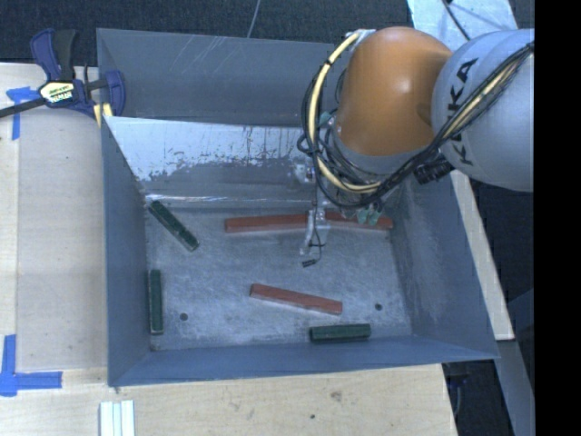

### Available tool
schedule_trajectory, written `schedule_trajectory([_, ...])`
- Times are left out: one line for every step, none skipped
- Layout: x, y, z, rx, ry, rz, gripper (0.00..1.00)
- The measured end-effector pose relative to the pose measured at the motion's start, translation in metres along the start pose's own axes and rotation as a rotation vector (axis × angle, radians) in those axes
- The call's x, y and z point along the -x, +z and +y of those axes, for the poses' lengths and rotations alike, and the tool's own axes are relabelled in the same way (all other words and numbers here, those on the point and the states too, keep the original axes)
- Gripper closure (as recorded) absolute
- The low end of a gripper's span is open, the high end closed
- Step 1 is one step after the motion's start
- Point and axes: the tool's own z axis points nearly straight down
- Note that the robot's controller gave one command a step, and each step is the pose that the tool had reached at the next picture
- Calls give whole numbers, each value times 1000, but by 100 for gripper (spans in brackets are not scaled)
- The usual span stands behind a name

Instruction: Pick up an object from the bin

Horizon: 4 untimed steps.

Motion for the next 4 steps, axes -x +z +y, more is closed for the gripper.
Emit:
schedule_trajectory([-34, 78, -9, 0, 21, -3, 0])
schedule_trajectory([-62, 80, -13, -1, 63, 8, 0])
schedule_trajectory([-65, 61, -10, 0, 109, -1, 0])
schedule_trajectory([-86, 140, -2, -1, 154, 5, 0])
